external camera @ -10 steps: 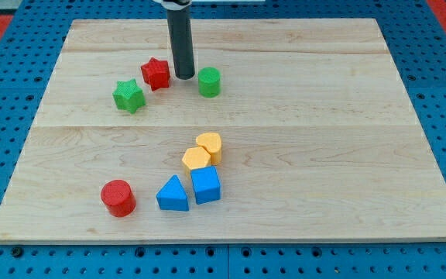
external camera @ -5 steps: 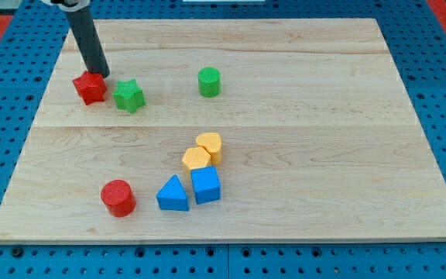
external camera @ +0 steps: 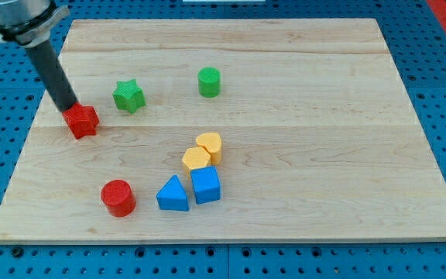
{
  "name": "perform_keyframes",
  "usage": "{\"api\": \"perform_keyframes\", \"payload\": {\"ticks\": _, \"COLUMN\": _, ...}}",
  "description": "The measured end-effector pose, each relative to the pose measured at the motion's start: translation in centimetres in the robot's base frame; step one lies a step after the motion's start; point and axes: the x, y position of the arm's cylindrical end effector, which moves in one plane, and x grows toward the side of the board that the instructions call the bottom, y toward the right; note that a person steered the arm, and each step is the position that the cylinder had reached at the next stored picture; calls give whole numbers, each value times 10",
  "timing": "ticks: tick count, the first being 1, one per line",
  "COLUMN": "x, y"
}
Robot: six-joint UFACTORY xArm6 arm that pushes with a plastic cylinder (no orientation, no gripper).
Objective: Move the red star to the bottom left
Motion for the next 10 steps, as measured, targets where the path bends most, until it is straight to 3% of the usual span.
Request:
{"api": "perform_keyframes", "payload": {"ticks": 1, "x": 16, "y": 25}}
{"api": "perform_keyframes", "payload": {"ticks": 3, "x": 107, "y": 26}}
{"api": "perform_keyframes", "payload": {"ticks": 4, "x": 103, "y": 57}}
{"api": "perform_keyframes", "payload": {"ticks": 5, "x": 125, "y": 51}}
{"api": "perform_keyframes", "payload": {"ticks": 7, "x": 109, "y": 48}}
{"api": "perform_keyframes", "payload": {"ticks": 8, "x": 118, "y": 13}}
{"api": "perform_keyframes", "payload": {"ticks": 10, "x": 126, "y": 14}}
